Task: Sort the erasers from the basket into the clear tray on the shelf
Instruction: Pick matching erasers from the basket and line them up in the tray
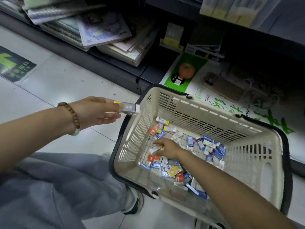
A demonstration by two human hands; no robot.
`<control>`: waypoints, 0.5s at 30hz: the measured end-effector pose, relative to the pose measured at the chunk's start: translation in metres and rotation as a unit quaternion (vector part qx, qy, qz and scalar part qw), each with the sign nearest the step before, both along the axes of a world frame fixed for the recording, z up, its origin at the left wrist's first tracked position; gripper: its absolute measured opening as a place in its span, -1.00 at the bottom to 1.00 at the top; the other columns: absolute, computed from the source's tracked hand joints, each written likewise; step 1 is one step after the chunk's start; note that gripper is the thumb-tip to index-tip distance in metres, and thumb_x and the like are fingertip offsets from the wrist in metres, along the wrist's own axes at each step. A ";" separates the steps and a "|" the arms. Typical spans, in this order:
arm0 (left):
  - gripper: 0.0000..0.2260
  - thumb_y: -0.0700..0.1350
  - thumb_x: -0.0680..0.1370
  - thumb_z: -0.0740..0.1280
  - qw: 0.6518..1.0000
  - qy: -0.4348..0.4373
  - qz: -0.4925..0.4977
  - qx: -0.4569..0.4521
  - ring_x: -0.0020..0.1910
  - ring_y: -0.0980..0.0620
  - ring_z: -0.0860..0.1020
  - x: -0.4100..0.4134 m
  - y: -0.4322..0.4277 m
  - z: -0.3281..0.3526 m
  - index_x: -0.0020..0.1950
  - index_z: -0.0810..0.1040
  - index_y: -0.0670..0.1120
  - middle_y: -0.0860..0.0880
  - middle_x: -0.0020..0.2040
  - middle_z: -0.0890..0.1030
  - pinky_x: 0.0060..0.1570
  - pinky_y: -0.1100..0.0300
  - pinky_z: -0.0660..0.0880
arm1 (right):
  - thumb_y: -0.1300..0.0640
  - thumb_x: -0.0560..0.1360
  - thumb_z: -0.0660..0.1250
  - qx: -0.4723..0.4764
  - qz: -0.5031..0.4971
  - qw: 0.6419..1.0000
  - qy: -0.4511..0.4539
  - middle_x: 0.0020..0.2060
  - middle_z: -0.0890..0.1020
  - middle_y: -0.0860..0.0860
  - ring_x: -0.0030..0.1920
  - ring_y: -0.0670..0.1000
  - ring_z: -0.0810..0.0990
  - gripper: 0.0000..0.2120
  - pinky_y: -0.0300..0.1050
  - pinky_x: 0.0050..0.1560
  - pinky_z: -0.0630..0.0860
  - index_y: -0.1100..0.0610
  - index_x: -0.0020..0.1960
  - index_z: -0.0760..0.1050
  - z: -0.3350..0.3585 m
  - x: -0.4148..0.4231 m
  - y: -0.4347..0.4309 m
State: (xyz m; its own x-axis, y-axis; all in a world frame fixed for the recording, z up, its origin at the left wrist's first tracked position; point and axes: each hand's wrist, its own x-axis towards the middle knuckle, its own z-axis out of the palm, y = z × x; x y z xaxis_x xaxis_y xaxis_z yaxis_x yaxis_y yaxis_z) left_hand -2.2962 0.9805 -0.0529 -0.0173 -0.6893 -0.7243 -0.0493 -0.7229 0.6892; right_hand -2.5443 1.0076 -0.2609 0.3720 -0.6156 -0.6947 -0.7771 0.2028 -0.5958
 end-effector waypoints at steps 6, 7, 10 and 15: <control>-0.65 -0.10 0.31 0.41 0.999 0.030 -0.013 0.016 -0.15 0.10 0.66 -0.009 -0.010 0.004 0.07 0.55 -0.14 -0.05 0.02 0.68 -0.15 0.28 0.60 | -0.02 0.36 0.48 -0.141 0.095 0.980 0.103 0.24 0.43 0.03 0.26 0.07 0.38 -0.50 -0.15 0.21 0.29 0.06 0.26 0.47 -0.041 0.015 0.006; -0.63 -0.08 0.28 0.41 0.999 0.036 -0.012 0.014 -0.14 0.10 0.66 -0.011 -0.011 0.006 0.06 0.56 -0.13 -0.04 0.03 0.67 -0.14 0.28 0.60 | -0.01 0.36 0.48 -0.152 0.109 0.976 0.114 0.20 0.44 0.03 0.24 0.07 0.38 -0.54 -0.14 0.21 0.29 0.05 0.21 0.48 -0.045 0.017 0.010; -0.59 -0.09 0.29 0.41 0.999 0.049 -0.020 0.013 -0.13 0.08 0.65 -0.019 -0.014 0.010 0.12 0.54 -0.16 -0.07 0.06 0.66 -0.12 0.27 0.60 | 0.06 0.38 0.47 -0.147 0.092 0.980 0.100 0.12 0.48 0.05 0.15 0.08 0.44 -0.66 -0.15 0.12 0.32 0.08 0.12 0.51 -0.052 0.022 0.016; -0.60 -0.12 0.36 0.42 0.999 0.043 -0.010 0.022 -0.12 0.03 0.65 -0.029 -0.017 0.015 0.16 0.53 -0.21 -0.14 0.08 0.65 -0.15 0.25 0.60 | 0.22 0.39 0.46 -0.102 0.002 0.994 0.050 -0.16 0.52 0.00 -0.13 0.01 0.49 -0.79 -0.13 -0.08 0.43 0.11 -0.11 0.42 -0.051 0.022 0.017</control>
